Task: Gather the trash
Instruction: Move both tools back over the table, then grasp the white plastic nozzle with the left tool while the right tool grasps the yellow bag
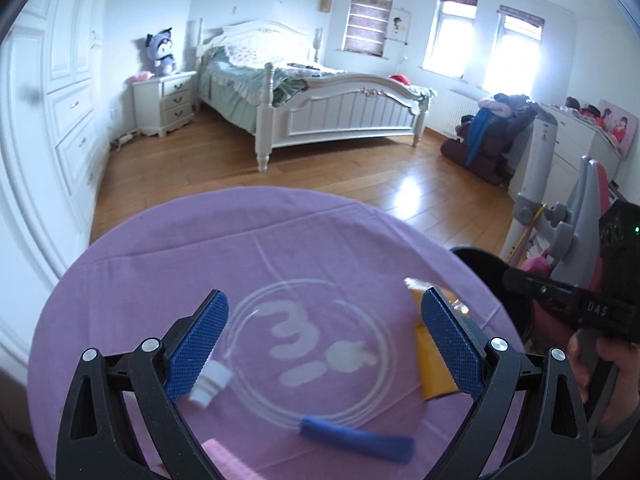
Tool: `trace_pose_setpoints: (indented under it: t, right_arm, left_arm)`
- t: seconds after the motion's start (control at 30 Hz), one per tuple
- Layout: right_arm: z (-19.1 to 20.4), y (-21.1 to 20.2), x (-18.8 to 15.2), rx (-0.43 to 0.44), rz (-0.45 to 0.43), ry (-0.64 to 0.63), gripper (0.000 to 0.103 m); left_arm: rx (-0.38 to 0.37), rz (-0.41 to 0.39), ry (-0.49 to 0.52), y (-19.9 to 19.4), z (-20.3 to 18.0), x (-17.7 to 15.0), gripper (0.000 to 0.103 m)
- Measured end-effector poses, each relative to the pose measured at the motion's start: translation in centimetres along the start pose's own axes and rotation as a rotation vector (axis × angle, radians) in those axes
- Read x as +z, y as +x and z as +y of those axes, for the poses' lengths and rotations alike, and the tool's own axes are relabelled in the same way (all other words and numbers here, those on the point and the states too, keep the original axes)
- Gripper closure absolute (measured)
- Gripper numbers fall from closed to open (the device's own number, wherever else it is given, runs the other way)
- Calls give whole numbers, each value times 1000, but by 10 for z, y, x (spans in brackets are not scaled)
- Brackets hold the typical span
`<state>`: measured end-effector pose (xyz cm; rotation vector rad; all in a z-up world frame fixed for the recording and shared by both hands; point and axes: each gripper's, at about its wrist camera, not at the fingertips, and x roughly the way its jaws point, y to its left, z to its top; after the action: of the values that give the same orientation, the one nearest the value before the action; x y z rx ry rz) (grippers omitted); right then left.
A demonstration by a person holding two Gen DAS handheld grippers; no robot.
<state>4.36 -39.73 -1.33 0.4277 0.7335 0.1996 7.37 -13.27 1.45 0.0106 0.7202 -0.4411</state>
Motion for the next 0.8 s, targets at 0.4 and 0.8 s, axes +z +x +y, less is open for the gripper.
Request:
trace_pose_setpoints:
  t: [0.4, 0.8]
  right_arm:
    - [40, 46, -25, -29, 172, -79, 31]
    - [54, 59, -35, -56, 180, -174, 86]
  left_arm:
    - [10, 174, 107, 32, 59, -31, 27]
    - [74, 241, 94, 57, 71, -43, 70]
